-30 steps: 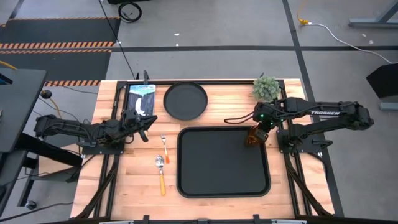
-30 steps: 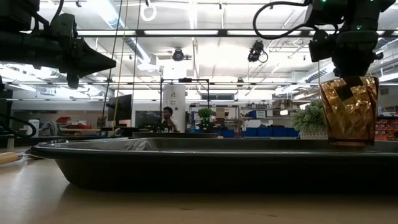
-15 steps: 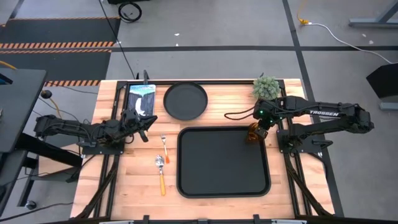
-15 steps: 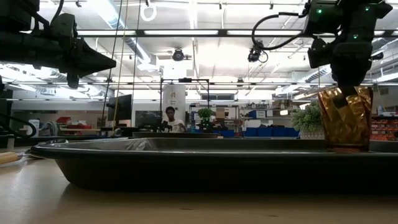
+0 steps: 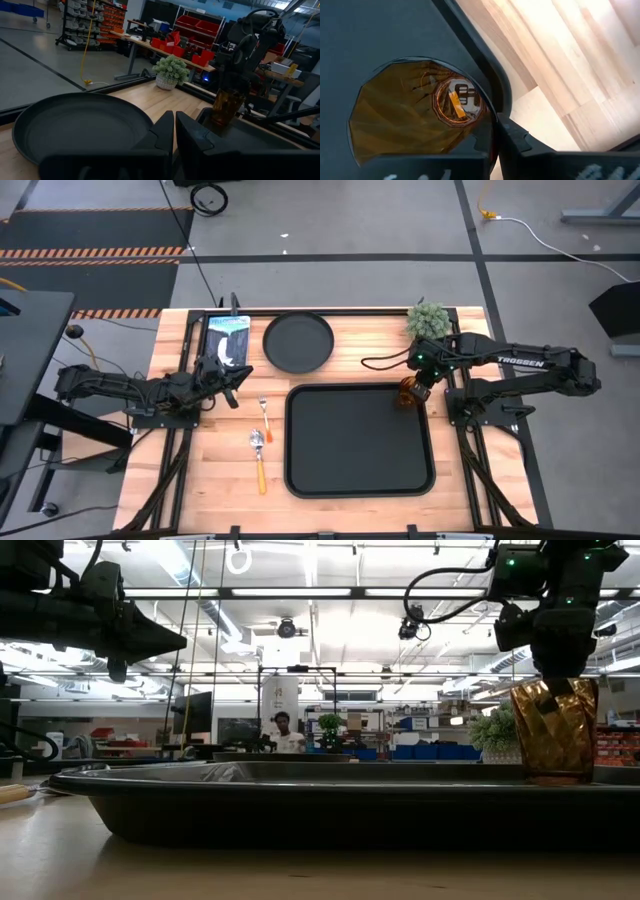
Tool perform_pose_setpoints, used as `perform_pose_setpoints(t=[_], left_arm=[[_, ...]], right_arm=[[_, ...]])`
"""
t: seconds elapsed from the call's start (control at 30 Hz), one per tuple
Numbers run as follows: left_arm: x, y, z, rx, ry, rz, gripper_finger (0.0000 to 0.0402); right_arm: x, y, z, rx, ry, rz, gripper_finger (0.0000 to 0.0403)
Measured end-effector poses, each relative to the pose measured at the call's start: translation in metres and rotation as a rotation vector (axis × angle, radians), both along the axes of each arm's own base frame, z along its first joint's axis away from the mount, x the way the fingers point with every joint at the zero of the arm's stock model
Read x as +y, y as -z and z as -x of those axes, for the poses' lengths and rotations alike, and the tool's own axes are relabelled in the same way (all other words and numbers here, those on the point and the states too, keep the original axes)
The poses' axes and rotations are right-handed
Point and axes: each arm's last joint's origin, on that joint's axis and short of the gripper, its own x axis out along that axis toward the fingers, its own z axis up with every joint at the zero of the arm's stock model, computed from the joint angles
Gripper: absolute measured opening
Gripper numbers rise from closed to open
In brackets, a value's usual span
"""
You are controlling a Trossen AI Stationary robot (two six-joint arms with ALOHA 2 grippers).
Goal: Pick and place plate/cup/fork/spoon on tray
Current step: Put the brown cup to the top right on the black tray
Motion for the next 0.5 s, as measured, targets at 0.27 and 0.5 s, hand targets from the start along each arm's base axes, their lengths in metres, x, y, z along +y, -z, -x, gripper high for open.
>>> perform_pose_setpoints(t=[0.27,0.5], left_arm=[[0.0,0.0,0.0,0.0,0.0,0.0,0.0025],[0.0,0.0,0.0,0.0,0.0,0.0,0.0025]], right_arm=[[-0.0009,0.0,0.0003,0.009,0.012,0.028,0.0059],[-0.0014,-0.0004,-0.0008,-0.002,0.013,0.034,0.0082]])
